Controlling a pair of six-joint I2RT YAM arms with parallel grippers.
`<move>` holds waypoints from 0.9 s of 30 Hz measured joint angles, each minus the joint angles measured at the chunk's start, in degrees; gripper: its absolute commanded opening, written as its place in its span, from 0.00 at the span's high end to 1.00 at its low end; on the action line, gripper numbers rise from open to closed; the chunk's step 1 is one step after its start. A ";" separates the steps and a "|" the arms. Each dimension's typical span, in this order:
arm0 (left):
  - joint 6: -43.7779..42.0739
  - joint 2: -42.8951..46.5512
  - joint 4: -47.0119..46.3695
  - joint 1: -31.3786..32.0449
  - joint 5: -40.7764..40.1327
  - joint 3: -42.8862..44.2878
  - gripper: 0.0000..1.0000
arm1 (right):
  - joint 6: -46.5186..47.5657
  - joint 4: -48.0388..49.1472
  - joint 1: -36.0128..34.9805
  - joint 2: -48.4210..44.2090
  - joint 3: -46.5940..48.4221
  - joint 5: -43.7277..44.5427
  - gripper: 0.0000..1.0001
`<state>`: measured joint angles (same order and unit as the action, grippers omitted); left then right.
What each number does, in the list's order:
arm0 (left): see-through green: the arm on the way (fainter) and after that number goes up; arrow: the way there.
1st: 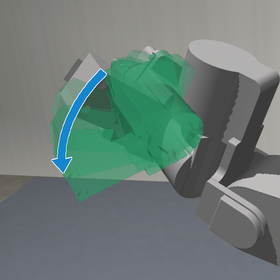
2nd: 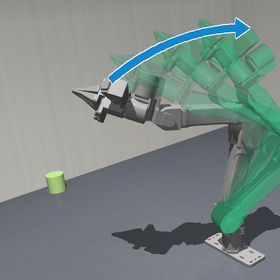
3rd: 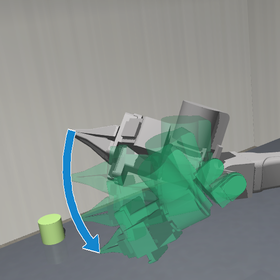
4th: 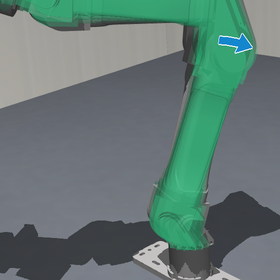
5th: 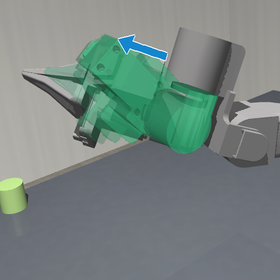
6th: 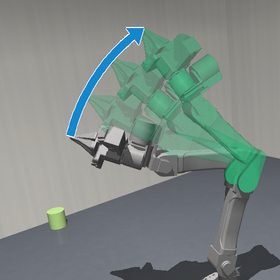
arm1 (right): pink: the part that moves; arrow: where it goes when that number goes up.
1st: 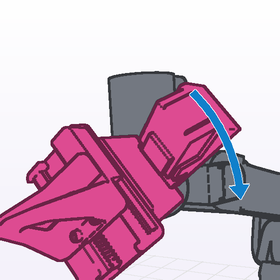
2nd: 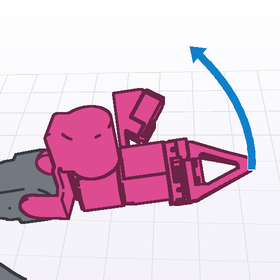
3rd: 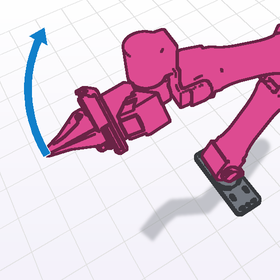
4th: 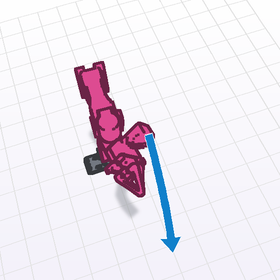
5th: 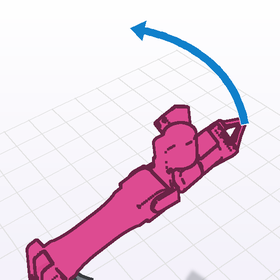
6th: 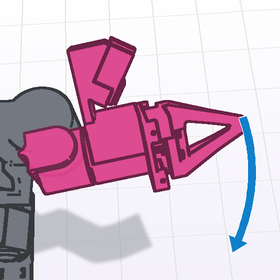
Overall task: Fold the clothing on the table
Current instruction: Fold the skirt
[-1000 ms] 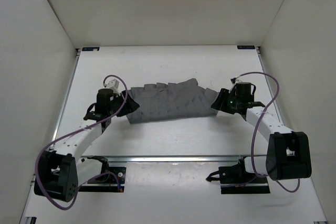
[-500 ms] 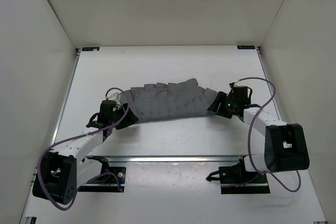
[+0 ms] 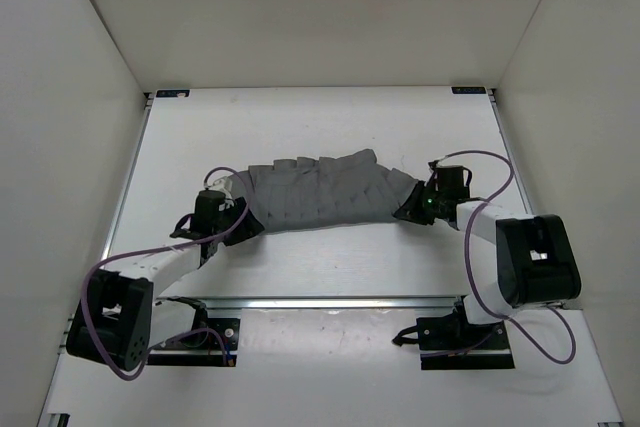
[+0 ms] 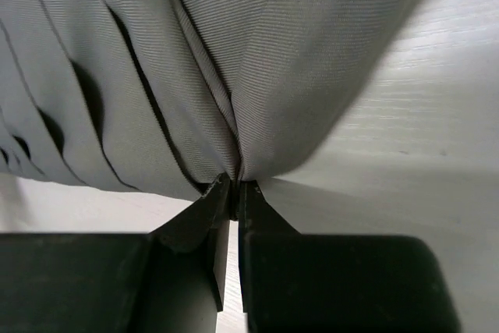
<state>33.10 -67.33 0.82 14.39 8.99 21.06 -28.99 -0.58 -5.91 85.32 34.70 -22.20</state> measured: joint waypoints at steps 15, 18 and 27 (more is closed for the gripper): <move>0.37 -2.16 -2.45 2.01 0.57 0.61 0.34 | 5.79 -6.19 13.55 -10.32 2.49 1.36 1.00; 1.27 -3.13 -3.61 3.19 0.63 0.85 0.36 | 8.02 -7.74 12.11 -10.29 4.72 1.05 1.00; 5.81 -8.66 -10.78 5.68 0.61 1.27 0.51 | 13.99 -8.17 -6.27 -4.24 19.58 -3.02 1.00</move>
<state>38.92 -75.99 -9.96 20.08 9.61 22.33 -15.00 -8.75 -12.19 81.08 54.28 -25.21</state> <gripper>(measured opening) 0.521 0.040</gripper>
